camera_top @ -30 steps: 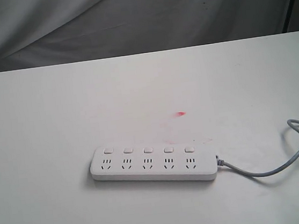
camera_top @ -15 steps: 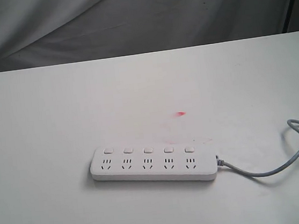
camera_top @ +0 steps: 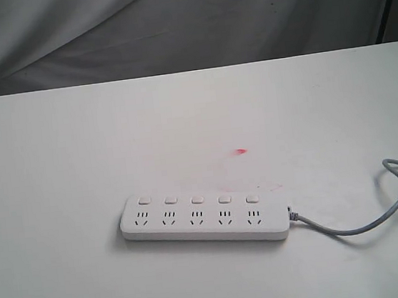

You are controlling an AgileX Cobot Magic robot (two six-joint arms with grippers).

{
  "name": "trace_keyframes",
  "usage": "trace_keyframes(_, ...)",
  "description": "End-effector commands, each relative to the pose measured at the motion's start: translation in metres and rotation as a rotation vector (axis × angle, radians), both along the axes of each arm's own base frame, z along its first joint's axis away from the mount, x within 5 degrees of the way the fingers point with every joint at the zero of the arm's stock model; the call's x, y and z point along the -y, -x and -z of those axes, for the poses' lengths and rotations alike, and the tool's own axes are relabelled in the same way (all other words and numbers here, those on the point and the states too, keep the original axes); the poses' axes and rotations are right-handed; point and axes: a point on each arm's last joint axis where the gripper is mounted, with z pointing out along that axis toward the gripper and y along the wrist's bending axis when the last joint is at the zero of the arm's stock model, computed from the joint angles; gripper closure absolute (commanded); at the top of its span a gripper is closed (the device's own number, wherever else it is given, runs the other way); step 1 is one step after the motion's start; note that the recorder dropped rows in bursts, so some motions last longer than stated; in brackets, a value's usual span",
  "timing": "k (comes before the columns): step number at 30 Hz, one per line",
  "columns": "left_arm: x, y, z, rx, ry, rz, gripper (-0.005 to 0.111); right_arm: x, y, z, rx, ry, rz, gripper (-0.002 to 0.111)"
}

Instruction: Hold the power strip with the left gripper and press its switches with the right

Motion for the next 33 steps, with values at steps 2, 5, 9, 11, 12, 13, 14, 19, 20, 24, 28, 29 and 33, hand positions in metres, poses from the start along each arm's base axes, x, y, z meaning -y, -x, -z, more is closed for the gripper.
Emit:
trace_keyframes(2, 0.006, -0.003, 0.024, -0.079, 0.025, 0.177, 0.106, 0.000, 0.000, 0.001, 0.003, 0.005, -0.006, 0.108)
trace_keyframes(5, 0.010, 0.000, 0.034, -0.138, 0.005, 0.276, 0.106, 0.000, 0.000, 0.001, 0.003, 0.005, -0.006, 0.108)
trace_keyframes(9, 0.012, 0.003, 0.039, -0.170, -0.015, 0.327, 0.106, 0.000, 0.000, 0.001, 0.003, 0.005, -0.006, 0.108)
trace_keyframes(11, 0.012, 0.003, 0.039, -0.173, -0.019, 0.330, 0.106, 0.000, 0.000, 0.001, 0.003, 0.005, -0.006, 0.108)
trace_keyframes(12, 0.012, 0.003, 0.039, -0.173, -0.017, 0.331, 0.106, 0.000, 0.000, 0.001, 0.003, 0.005, -0.006, 0.108)
trace_keyframes(13, 0.013, 0.004, 0.039, -0.170, -0.012, 0.340, 0.106, 0.000, 0.000, 0.001, 0.003, 0.005, -0.006, 0.108)
trace_keyframes(14, 0.014, 0.004, 0.038, -0.167, -0.004, 0.352, 0.106, 0.000, 0.000, 0.001, 0.003, 0.005, -0.006, 0.108)
trace_keyframes(19, 0.014, 0.003, 0.036, -0.148, 0.019, 0.341, 0.106, 0.000, 0.000, 0.001, 0.003, 0.005, -0.006, 0.108)
trace_keyframes(20, 0.014, 0.003, 0.035, -0.145, 0.023, 0.340, 0.106, 0.000, 0.000, 0.001, 0.003, 0.005, -0.006, 0.108)
trace_keyframes(24, 0.015, 0.002, 0.035, -0.149, 0.011, 0.349, 0.106, 0.000, 0.000, 0.001, 0.003, 0.005, -0.006, 0.108)
trace_keyframes(28, 0.023, -0.001, 0.031, -0.184, -0.108, 0.463, 0.106, 0.000, 0.000, 0.001, 0.003, 0.005, -0.006, 0.108)
trace_keyframes(29, 0.026, -0.003, 0.030, -0.190, -0.143, 0.498, 0.106, 0.000, 0.000, 0.001, 0.003, 0.005, -0.006, 0.108)
trace_keyframes(33, 0.041, -0.010, 0.024, -0.203, -0.265, 0.617, 0.099, 0.000, 0.000, 0.001, 0.003, 0.005, -0.006, 0.108)
